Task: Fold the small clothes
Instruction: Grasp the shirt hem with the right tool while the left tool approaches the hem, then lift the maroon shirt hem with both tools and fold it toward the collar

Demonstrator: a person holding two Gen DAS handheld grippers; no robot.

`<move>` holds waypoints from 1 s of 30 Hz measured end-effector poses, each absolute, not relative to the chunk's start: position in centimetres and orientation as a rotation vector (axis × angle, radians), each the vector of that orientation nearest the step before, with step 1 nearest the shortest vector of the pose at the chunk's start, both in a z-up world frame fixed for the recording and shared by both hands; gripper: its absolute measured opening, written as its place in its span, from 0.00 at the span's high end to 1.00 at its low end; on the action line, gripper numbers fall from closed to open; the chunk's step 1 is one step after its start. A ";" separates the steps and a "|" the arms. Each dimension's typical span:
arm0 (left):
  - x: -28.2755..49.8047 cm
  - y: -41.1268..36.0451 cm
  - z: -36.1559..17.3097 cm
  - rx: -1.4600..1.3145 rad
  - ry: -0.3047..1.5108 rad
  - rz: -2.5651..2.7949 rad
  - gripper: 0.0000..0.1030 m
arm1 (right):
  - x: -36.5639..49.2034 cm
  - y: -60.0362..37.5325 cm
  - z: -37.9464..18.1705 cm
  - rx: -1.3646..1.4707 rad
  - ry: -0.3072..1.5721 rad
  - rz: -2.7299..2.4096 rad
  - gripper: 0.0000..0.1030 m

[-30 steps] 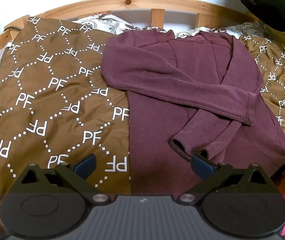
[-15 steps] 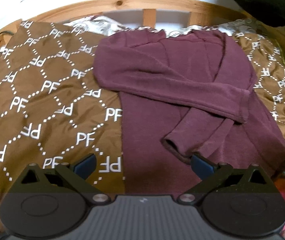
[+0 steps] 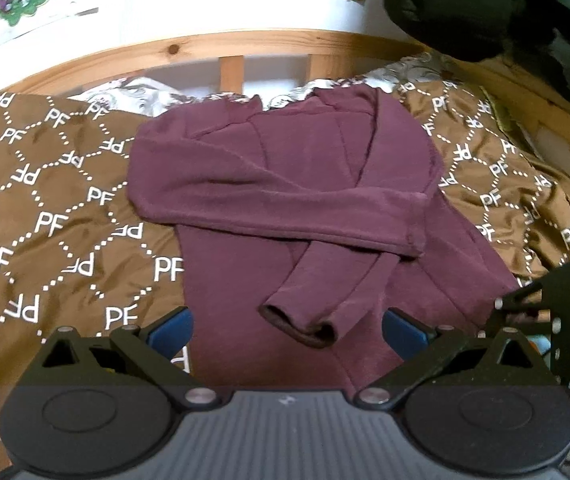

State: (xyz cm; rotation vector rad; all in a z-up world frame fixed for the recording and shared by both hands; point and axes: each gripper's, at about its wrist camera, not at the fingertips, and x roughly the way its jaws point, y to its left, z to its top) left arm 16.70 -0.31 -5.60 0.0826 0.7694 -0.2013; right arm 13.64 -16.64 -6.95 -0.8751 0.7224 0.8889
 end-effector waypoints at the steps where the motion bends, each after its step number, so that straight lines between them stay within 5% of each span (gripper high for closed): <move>1: 16.6 -0.5 -5.6 0.093 0.771 -0.215 0.01 | 14.0 -17.0 -6.7 -0.834 0.724 0.885 0.83; 11: 13.5 -7.3 -8.0 0.485 0.704 -0.398 0.01 | 20.0 -21.8 -3.9 -0.285 0.837 0.841 0.88; 17: 14.8 -9.6 -11.6 0.624 0.786 -0.351 0.13 | 20.6 -22.5 -3.3 -0.197 0.837 0.853 0.88; 24: 16.0 -7.7 -12.1 0.651 0.824 -0.064 0.48 | 20.2 -23.0 -3.0 -0.198 0.791 0.834 0.92; 30: 15.7 -5.0 -9.9 0.492 0.811 -0.021 0.93 | 18.2 -21.3 -3.4 -0.374 0.737 0.831 0.91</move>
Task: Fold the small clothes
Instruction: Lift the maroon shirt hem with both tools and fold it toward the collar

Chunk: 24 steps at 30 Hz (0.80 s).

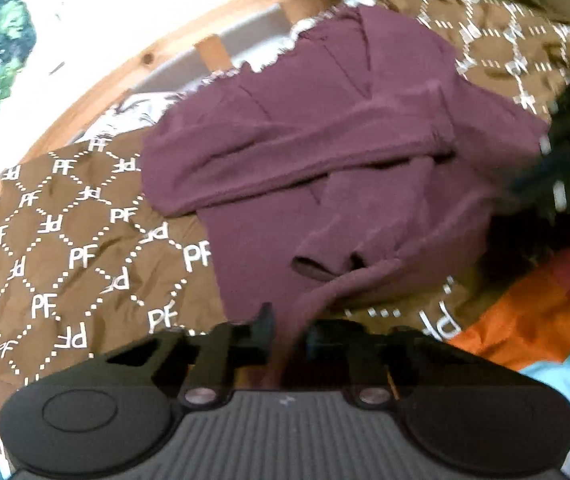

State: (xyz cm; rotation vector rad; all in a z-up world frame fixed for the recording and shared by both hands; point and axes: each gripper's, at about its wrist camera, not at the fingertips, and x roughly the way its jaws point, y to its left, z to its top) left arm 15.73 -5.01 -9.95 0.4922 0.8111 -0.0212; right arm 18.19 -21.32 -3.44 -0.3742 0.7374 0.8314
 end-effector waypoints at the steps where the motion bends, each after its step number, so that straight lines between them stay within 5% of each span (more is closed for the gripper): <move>1: 15.7 -4.8 -9.7 0.480 0.798 -0.012 0.94 | 17.5 -20.6 -3.7 -0.443 0.721 0.826 0.88; 7: 16.7 -2.7 -7.9 0.347 0.744 0.029 0.96 | 14.9 -18.2 -6.1 -0.730 0.672 0.785 0.46; 13: 17.0 -1.6 -7.3 0.279 0.739 0.030 0.96 | 15.2 -17.6 -8.1 -0.869 0.686 0.680 0.40; 16: 16.9 -1.4 -7.2 0.272 0.723 0.026 0.96 | 15.8 -18.0 -8.9 -0.919 0.678 0.573 0.43; 18: 16.7 -1.3 -7.1 0.264 0.720 0.022 0.96 | 16.1 -18.5 -9.2 -0.927 0.667 0.518 0.65; 24: 14.4 -1.8 -5.2 0.295 0.648 0.010 0.97 | 14.4 -19.3 -7.5 -1.039 0.544 0.468 0.82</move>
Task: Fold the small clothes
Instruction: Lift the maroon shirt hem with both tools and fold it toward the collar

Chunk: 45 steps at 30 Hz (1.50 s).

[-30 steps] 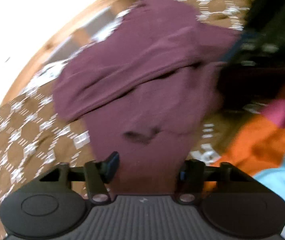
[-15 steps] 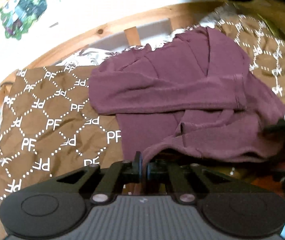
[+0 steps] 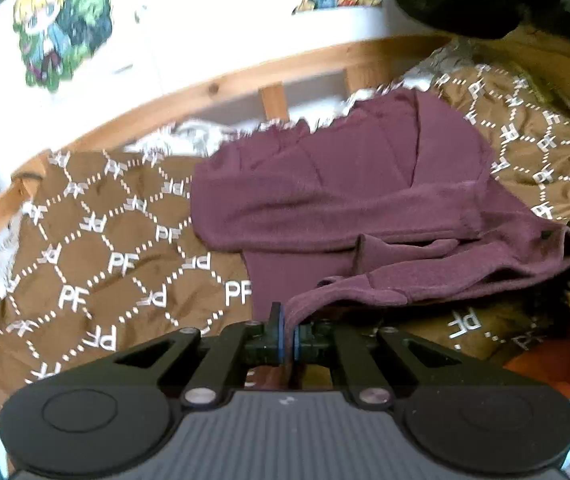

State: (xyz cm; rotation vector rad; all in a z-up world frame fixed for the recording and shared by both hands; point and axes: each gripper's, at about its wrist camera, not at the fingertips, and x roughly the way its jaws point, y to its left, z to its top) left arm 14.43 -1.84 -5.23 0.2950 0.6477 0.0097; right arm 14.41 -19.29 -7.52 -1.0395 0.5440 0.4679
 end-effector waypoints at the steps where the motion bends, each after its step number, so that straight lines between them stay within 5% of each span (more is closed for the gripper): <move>1: 13.8 -2.0 -4.8 0.294 0.632 0.001 0.97 | 13.8 -19.6 -7.1 -1.063 0.515 0.461 0.88; 2: 13.2 -2.2 -4.4 0.294 0.618 -0.006 0.97 | 13.3 -19.8 -6.8 -1.078 0.497 0.455 0.95; 14: 3.3 -4.0 -0.8 0.467 0.507 -0.084 0.97 | 6.1 -22.9 -0.2 -1.146 0.384 0.435 0.96; 24: -4.9 -4.4 1.2 0.492 0.582 -0.247 0.97 | -2.9 -25.2 5.8 -1.016 0.548 0.581 0.96; 33: 1.6 -3.0 4.1 0.414 0.556 -0.176 0.96 | -0.3 -24.5 6.4 -1.023 0.471 0.511 0.96; 45: 18.4 -3.0 3.0 0.488 0.518 -0.117 0.95 | 16.5 -23.4 4.7 -0.860 0.354 0.307 0.95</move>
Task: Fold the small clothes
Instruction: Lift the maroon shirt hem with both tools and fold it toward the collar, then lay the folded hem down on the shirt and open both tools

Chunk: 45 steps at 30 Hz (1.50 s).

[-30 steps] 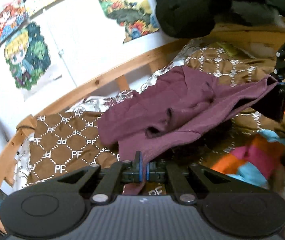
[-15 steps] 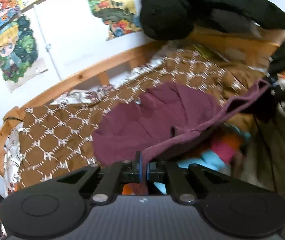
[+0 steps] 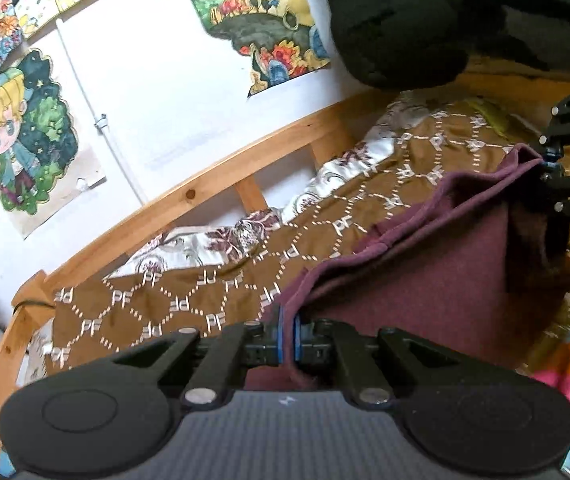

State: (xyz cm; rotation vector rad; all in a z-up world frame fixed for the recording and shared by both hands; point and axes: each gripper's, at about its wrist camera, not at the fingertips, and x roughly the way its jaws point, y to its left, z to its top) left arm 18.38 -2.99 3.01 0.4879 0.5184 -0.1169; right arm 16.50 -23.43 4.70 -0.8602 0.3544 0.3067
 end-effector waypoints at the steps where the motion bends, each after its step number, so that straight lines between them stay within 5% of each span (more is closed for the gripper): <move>1: 19.6 -3.0 2.5 0.491 0.514 -0.115 0.94 | 18.3 -23.5 4.2 -0.826 0.358 0.292 0.95; 13: 33.8 1.6 -6.0 0.235 0.651 -0.084 0.88 | 32.5 -20.7 -3.0 -0.641 0.409 0.255 0.95; 22: 34.2 8.0 -6.4 -0.073 0.682 -0.178 0.19 | 35.1 -19.8 -6.8 -0.621 0.476 0.246 0.95; 26: 33.3 9.1 -4.9 -0.123 0.647 -0.215 0.06 | 35.0 -20.5 -7.5 -0.543 0.517 0.235 0.93; 31: 31.5 8.9 -4.5 -0.100 0.658 -0.227 0.02 | 35.1 -21.9 -7.3 -0.438 0.547 0.224 0.63; 33: 30.5 8.2 -4.7 -0.062 0.678 -0.234 0.02 | 34.7 -22.6 -6.6 -0.385 0.541 0.227 0.39; 36: 28.8 5.9 -5.6 0.078 0.693 -0.231 0.02 | 33.5 -23.7 -5.1 -0.301 0.520 0.243 0.15; 39: 27.5 3.2 -6.6 0.274 0.677 -0.241 0.02 | 31.6 -24.4 -3.9 -0.276 0.511 0.263 0.04; 45: 27.8 1.3 -8.6 0.375 0.708 -0.204 0.04 | 28.5 -23.4 -5.7 -0.494 0.581 0.326 0.01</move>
